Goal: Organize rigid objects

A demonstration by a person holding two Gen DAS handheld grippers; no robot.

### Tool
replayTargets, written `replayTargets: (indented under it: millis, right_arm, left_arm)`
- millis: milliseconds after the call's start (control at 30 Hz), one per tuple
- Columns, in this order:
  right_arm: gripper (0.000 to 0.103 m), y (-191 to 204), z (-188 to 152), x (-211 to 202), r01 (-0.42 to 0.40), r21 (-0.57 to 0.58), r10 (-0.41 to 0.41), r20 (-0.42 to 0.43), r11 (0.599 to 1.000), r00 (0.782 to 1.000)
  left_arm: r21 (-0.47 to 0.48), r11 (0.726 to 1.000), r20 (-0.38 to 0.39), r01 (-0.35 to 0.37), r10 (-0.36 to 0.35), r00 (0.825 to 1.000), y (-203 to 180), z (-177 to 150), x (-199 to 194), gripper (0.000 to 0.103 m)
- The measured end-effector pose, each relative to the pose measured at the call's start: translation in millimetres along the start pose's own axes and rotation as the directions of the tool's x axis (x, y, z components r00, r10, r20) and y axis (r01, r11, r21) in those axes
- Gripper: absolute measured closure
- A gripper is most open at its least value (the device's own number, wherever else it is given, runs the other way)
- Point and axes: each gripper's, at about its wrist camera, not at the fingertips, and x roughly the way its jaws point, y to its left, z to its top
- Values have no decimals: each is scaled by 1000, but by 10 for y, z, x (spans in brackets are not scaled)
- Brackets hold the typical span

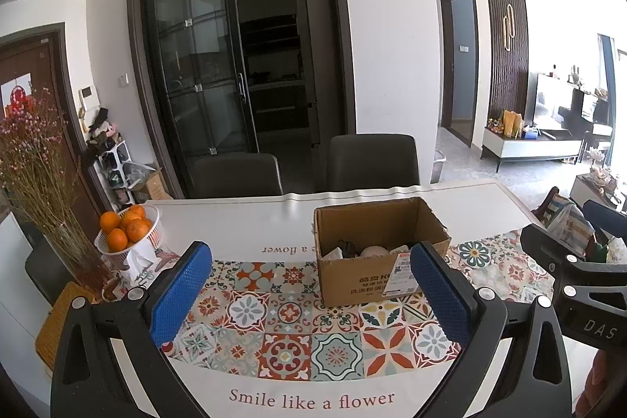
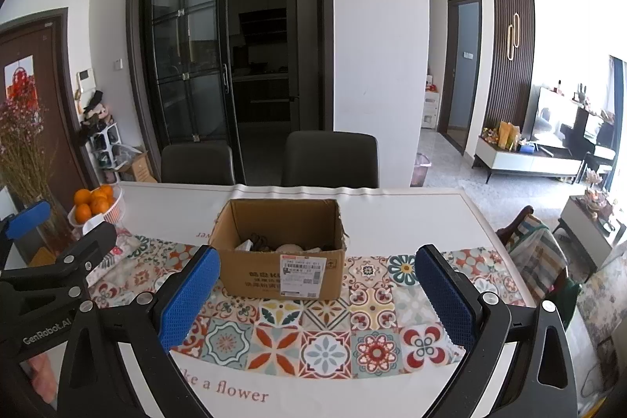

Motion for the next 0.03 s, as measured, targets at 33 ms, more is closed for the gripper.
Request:
replayTargets:
  millis: [33]
  right_arm:
    - [3,-3,1,-4,0,0,0,0,1000,1000]
  left_arm:
    - [-1,1000,0,0,0,1000,-3,-4,-4,0]
